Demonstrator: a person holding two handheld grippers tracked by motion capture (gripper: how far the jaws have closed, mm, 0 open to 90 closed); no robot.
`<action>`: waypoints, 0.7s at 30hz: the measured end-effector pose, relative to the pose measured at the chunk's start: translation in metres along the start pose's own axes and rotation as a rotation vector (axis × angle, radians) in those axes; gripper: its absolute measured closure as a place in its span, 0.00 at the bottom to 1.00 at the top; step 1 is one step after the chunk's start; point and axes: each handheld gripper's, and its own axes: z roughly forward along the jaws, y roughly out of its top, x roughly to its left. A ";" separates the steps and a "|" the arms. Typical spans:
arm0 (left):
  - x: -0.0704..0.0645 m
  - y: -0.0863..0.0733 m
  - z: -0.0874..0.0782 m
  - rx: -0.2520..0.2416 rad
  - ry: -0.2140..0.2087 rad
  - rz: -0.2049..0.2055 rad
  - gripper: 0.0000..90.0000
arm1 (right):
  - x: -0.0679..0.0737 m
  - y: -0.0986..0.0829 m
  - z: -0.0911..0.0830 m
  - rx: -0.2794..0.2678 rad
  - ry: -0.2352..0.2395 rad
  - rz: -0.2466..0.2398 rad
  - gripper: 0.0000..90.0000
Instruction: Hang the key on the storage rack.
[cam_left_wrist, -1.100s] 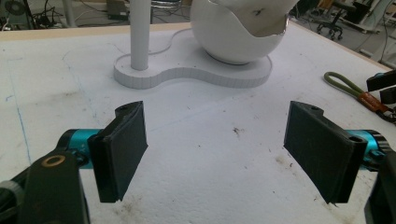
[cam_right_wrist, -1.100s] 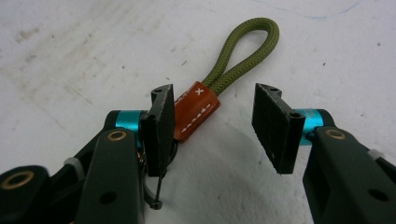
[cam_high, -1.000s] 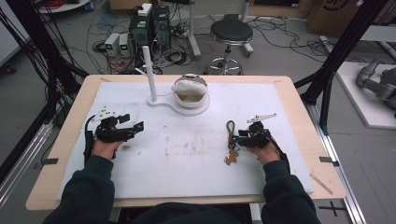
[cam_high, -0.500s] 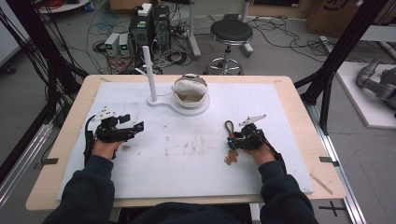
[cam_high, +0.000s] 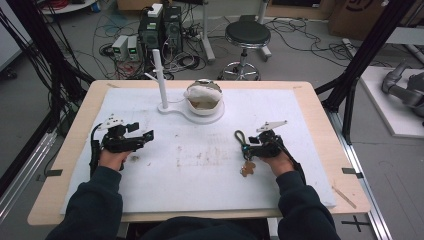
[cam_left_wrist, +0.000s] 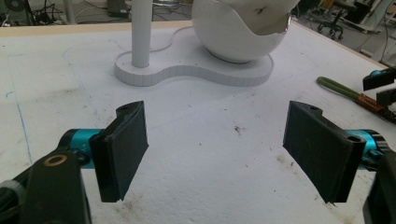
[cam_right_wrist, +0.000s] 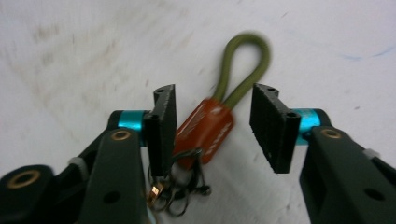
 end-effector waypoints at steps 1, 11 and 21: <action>0.000 0.000 0.000 -0.001 0.000 0.000 0.24 | -0.003 0.000 0.000 -0.002 -0.012 0.015 0.64; -0.001 0.000 0.001 0.003 -0.001 0.004 0.25 | 0.013 0.002 0.013 0.104 -0.037 -0.054 0.65; 0.000 0.000 0.000 0.007 0.003 0.004 0.25 | 0.020 0.007 0.010 0.067 0.009 -0.116 0.87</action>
